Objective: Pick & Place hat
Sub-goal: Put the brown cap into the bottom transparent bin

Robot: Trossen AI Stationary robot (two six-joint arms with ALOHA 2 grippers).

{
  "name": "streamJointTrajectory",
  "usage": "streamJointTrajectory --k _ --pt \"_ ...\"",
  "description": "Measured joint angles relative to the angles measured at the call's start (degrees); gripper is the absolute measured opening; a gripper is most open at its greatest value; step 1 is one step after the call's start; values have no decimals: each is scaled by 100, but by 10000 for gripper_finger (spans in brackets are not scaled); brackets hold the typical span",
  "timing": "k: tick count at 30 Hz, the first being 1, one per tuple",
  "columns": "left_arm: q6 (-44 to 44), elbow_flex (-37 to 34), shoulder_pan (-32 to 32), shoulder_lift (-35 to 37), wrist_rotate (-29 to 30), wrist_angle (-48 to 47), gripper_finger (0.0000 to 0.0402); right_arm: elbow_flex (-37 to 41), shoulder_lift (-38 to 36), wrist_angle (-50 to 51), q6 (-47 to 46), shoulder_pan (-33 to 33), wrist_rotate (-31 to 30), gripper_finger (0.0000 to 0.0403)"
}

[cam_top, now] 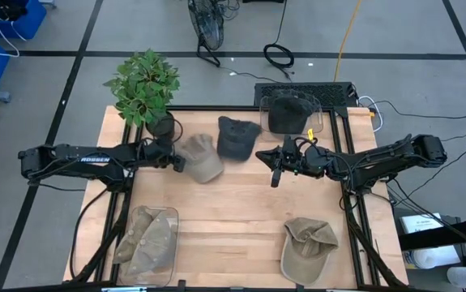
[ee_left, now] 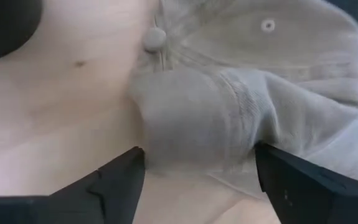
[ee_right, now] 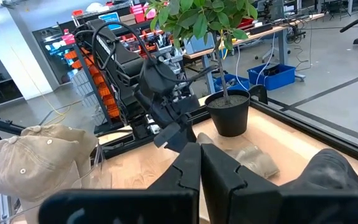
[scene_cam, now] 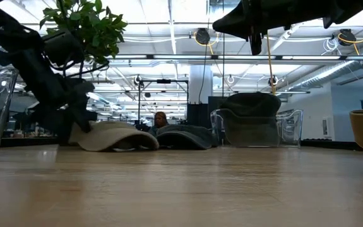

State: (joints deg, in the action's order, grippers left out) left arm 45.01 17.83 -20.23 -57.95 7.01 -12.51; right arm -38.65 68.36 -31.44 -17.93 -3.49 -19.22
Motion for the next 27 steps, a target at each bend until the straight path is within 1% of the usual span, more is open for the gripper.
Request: streamJointTrajectory --k 3,6,8,12,13,14,18,21,25,27 --pt "-93 12 0 -2 -19 186 257 0 0 2 0 0 0 1" --pt "-150 17 0 -2 -141 335 201 0 0 2 7 0 0 1" --pt "-154 17 0 -2 -215 425 154 0 0 2 17 0 1 0" --pt "-245 17 0 -2 -368 669 43 0 0 35 40 0 2 0" --pt "-272 17 0 -2 -443 775 23 0 0 48 53 0 2 0" --pt "-275 19 2 -2 -496 898 16 0 0 55 61 0 2 0" --pt "-257 24 27 -2 -762 1280 15 0 0 52 61 0 2 0" --pt "-182 30 172 -2 -900 1385 8 0 0 81 63 0 2 0" --pt "-223 267 602 -4 -852 1333 7 0 0 302 62 0 0 0" --pt "-297 530 874 -4 -702 1073 7 0 -1 415 -29 0 -2 0"
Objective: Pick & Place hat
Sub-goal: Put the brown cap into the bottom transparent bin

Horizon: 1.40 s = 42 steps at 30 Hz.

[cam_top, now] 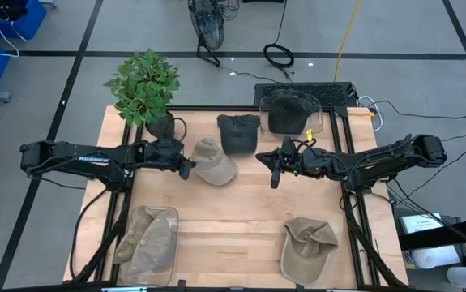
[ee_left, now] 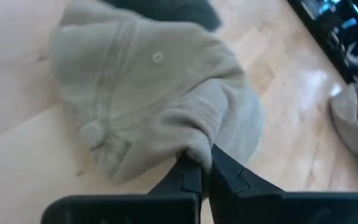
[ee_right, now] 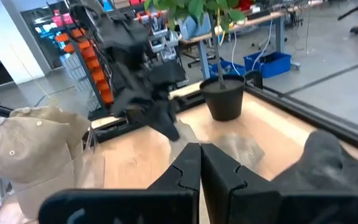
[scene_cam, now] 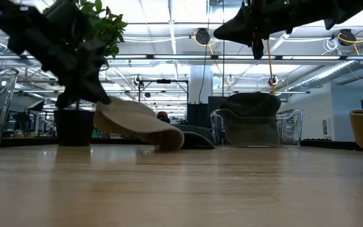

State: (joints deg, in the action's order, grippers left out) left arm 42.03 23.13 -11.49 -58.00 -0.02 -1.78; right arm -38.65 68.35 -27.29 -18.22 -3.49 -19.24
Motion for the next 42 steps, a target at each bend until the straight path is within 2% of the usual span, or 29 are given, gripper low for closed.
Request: streamJointTrajectory --k 7,10,16,20,24,28,32,37,42 --pt "-501 1631 1018 -28 1493 -2362 7 2 -2 282 -231 -2 23 0" --pt "-550 2279 1395 -26 2037 -2950 7 2 -3 405 -215 -33 27 0" --pt "-105 3278 2161 -249 2900 -3866 7 2 -6 1172 -214 -123 41 0" --pt "432 4117 2676 -944 3227 -4654 7 2 -6 1461 -231 -215 542 0" --pt "1213 5280 3111 -1934 3413 -5798 7 2 -79 1741 -511 -392 1045 0" --pt "2440 6651 3513 -2923 3400 -7325 7 57 -356 2318 -506 -789 1010 0" --pt "3456 7927 4004 -3795 3352 -8732 7 394 -832 2381 -523 -1161 759 0" --pt "3787 8814 4577 -4265 3212 -8800 7 991 -1424 2020 -819 -1389 709 0" --pt "4077 9125 4928 -4332 3146 -8813 7 1623 -1749 1189 -1181 -1504 711 0"
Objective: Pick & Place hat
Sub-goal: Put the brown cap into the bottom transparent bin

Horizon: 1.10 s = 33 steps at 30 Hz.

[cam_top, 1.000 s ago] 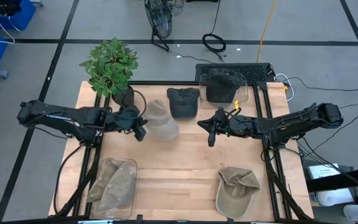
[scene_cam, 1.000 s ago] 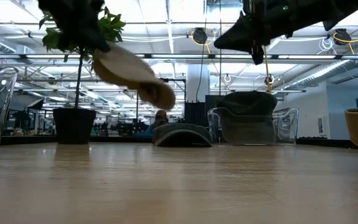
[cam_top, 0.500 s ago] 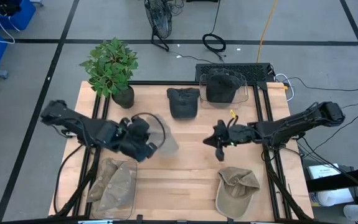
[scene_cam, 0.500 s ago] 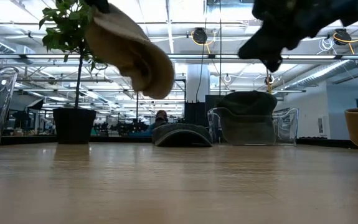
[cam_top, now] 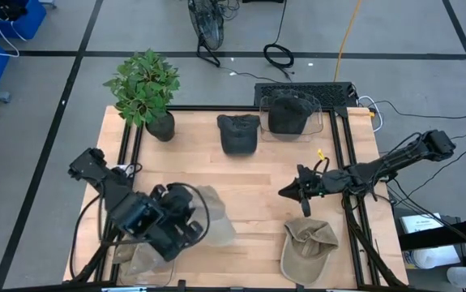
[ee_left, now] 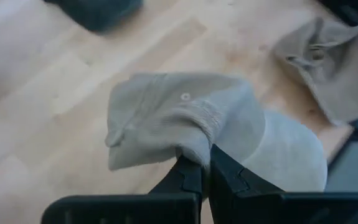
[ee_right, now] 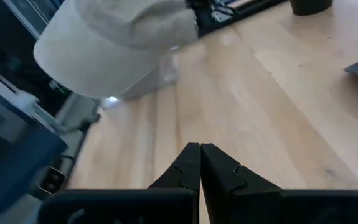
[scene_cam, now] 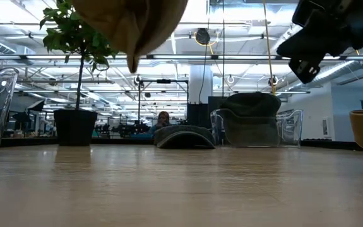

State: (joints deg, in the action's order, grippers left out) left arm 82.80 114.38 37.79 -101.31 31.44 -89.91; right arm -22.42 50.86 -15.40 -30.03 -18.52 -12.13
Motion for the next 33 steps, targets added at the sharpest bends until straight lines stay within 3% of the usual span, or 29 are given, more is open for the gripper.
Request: streamJointTrajectory --k 6,13,19,25,33 --pt "189 31 387 13 -658 -12 7 471 -19 -1048 -335 -160 -5 0" --pt "-172 27 572 102 -850 -5 7 343 15 -1096 -383 -402 -502 0" --pt "-709 -55 591 641 -749 -7 7 -44 174 -1094 -241 -614 -1036 0" --pt "-1202 -656 591 1356 -792 -11 7 -652 790 -1098 -65 -833 -1417 0" --pt "-1357 -1887 596 2094 -1594 -21 6 -1286 1736 -1103 -230 -935 -1527 0"
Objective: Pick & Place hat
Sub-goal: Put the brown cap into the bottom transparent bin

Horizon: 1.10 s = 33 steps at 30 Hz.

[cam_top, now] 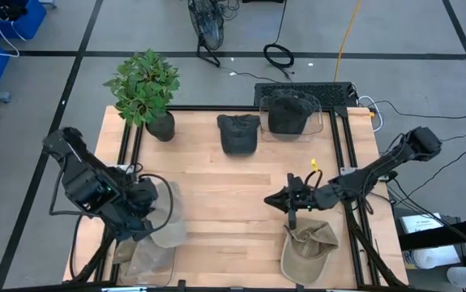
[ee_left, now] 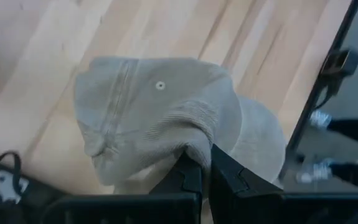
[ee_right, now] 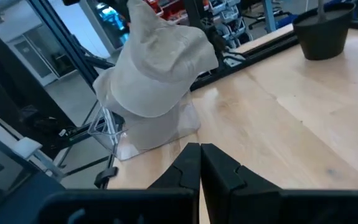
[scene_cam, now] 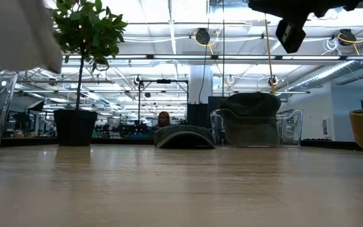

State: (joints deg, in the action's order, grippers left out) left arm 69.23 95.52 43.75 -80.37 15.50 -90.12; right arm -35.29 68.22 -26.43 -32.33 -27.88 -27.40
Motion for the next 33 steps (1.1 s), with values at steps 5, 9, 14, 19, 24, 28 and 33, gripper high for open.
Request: streamJointTrajectory --k 5,9,14,19,24,28,33 --pt "-29 -247 124 303 -774 17 6 -229 462 -225 -145 0 -124 0" --pt "117 -248 279 609 -1038 8 6 -254 740 -757 -148 0 -133 0" --pt "773 -248 468 904 -922 -3 6 -254 985 -1183 -149 0 -133 0" --pt "874 -310 621 589 -795 7 6 -254 1107 -1397 -152 0 -133 0" --pt "1022 -318 620 -61 -834 15 6 -254 1111 -1411 -152 0 -133 0" --pt "1314 -320 625 -525 -1088 16 11 -251 1111 -1411 -153 0 -125 0" --pt "1781 -320 621 -901 -1541 9 7 -251 1111 -1409 -149 0 -111 0"
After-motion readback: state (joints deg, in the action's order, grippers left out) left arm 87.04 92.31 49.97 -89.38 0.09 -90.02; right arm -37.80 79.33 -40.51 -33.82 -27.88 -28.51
